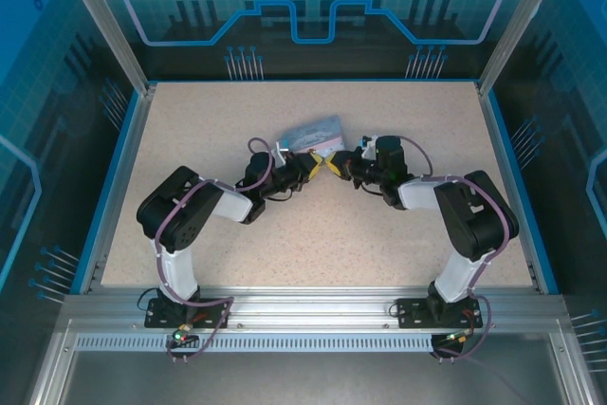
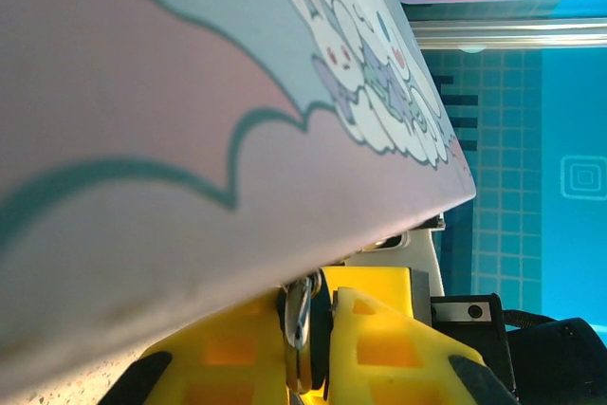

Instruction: Unlock the padlock with the key

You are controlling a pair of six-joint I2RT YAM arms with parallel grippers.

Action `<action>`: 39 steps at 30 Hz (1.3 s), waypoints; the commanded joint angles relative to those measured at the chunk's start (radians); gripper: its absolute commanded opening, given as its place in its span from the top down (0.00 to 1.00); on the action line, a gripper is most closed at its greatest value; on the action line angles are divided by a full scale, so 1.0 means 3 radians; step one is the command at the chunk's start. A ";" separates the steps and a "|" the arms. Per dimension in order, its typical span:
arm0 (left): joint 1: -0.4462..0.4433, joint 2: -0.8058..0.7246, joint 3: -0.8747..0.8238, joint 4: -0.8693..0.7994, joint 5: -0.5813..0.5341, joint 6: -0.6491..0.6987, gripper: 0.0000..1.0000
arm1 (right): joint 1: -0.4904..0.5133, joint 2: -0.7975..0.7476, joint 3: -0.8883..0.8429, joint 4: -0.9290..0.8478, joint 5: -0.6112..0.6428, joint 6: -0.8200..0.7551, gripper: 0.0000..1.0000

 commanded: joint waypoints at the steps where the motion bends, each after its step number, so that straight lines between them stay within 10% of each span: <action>1: -0.0203 -0.0040 0.0056 0.0207 0.0488 0.0054 1.00 | 0.0113 -0.0005 0.0064 0.0038 -0.0008 -0.0082 1.00; 20: -0.0236 -0.0079 0.0189 -0.0060 0.0470 0.0135 1.00 | 0.0372 0.0033 0.0481 -0.0269 -0.0010 -0.0331 1.00; 29: -0.0129 -0.0072 0.0040 0.0028 0.0312 0.0012 1.00 | 0.0248 -0.0216 0.0256 -0.0319 0.0076 -0.0373 0.75; 39: -0.0046 -0.0086 0.0039 -0.0013 0.0309 0.0052 1.00 | 0.0126 -0.0781 -0.0107 -0.0778 -0.0004 -0.0757 0.24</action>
